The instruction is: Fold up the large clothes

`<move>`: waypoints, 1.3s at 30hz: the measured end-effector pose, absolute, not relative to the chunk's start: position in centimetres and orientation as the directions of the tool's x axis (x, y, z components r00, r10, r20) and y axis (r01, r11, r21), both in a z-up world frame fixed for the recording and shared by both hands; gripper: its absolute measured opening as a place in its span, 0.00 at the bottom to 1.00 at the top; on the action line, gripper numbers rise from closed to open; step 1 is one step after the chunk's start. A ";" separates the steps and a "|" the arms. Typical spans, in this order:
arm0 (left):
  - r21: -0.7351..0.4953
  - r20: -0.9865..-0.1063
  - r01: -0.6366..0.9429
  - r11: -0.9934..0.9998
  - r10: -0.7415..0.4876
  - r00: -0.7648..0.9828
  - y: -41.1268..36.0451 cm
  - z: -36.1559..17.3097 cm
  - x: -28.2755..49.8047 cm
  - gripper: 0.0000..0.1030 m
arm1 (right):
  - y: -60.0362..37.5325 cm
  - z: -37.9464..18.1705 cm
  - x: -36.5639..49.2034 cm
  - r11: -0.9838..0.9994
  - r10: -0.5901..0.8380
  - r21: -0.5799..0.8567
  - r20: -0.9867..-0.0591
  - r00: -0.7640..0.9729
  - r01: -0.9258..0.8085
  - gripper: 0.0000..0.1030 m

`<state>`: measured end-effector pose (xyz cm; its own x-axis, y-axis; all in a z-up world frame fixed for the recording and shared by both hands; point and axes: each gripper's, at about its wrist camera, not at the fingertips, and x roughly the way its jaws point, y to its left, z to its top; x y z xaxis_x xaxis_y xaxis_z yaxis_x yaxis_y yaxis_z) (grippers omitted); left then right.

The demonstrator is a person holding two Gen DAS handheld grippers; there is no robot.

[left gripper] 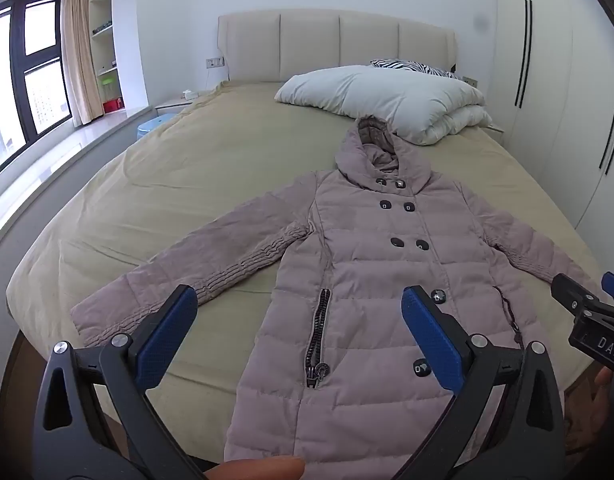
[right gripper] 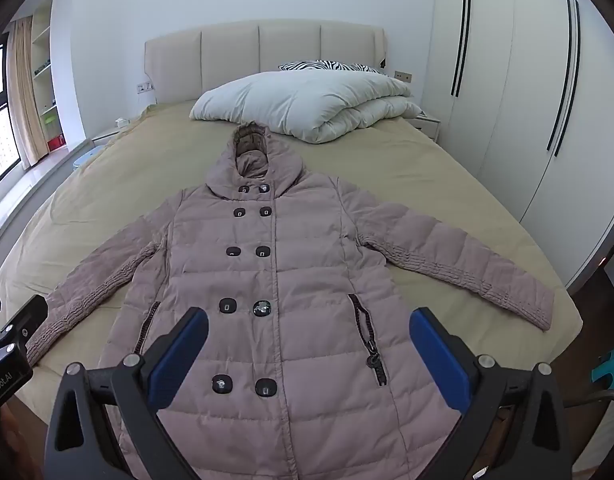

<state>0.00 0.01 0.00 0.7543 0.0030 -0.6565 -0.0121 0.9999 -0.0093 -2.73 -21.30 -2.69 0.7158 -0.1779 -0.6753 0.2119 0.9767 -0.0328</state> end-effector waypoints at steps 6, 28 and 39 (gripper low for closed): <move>0.009 -0.645 -0.012 1.000 0.015 0.764 -0.1 0.0 -0.1 1.00 | -21.4 -2.7 -2.8 0.977 -0.178 -0.034 -0.673 0.718 0.210 1.00; 0.004 -0.655 -0.012 1.000 0.012 0.756 0.3 -0.4 0.1 1.00 | -20.9 -3.0 -2.8 0.976 -0.188 -0.048 -0.674 0.715 0.211 1.00; 0.004 -0.656 -0.013 1.000 0.013 0.754 0.5 -0.5 0.0 1.00 | -21.0 -3.1 -2.8 0.976 -0.187 -0.048 -0.674 0.714 0.211 1.00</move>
